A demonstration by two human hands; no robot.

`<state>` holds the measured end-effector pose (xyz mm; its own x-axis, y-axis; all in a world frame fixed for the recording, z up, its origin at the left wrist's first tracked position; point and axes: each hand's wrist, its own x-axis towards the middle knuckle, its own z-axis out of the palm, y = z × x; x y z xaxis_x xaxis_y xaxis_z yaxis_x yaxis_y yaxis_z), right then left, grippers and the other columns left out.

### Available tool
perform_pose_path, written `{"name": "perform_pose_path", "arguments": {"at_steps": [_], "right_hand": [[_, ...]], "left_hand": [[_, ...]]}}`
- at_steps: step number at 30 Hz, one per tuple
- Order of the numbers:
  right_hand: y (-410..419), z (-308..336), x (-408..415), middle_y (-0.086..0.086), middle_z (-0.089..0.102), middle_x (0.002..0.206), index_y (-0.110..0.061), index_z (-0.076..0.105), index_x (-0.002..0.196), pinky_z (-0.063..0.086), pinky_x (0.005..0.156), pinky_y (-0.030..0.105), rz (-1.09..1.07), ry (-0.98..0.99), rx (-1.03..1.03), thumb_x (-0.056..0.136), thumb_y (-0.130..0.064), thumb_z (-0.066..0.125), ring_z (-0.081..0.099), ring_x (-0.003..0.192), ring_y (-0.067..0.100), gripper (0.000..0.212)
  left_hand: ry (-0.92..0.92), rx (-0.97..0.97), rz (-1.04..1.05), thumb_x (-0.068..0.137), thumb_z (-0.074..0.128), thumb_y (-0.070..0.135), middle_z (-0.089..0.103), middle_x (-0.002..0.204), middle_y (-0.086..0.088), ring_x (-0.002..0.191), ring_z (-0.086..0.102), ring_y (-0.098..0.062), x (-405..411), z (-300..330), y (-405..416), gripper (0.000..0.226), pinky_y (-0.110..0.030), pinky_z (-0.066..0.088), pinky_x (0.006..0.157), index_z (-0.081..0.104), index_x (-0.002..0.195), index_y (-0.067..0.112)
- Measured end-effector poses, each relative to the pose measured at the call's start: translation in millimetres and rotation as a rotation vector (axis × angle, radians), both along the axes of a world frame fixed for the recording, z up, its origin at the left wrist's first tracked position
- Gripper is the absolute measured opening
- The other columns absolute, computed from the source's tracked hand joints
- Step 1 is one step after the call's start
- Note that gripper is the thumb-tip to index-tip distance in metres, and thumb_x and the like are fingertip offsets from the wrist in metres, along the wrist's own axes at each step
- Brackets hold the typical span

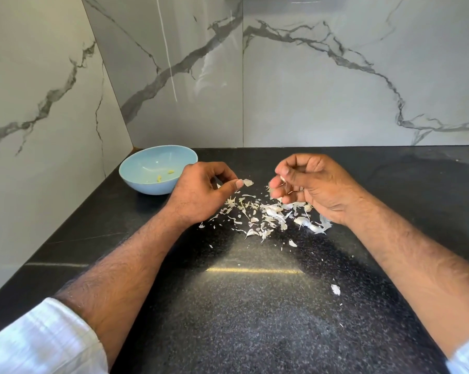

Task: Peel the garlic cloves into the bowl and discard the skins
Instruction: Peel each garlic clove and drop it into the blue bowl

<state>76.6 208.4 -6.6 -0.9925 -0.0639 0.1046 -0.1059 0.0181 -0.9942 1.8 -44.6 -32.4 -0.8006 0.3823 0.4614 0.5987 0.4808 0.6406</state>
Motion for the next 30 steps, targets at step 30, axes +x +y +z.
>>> {"name": "perform_pose_path", "arguments": {"at_steps": [30], "right_hand": [[-76.9,-20.5,-15.2,-0.013,0.075,0.082,-0.023,0.073,0.078,0.061,0.065,0.034,0.012,0.261,0.991,0.090,-0.016,0.078,0.069,0.070,0.004,0.015]], "left_hand": [[-0.212,-0.016,0.035,0.094,0.081,0.040,0.075,0.067,0.003,0.063,0.068,-0.010,0.6,7.0,-49.9,0.020,-0.037,0.060,0.073,0.077,0.084,0.023]]}}
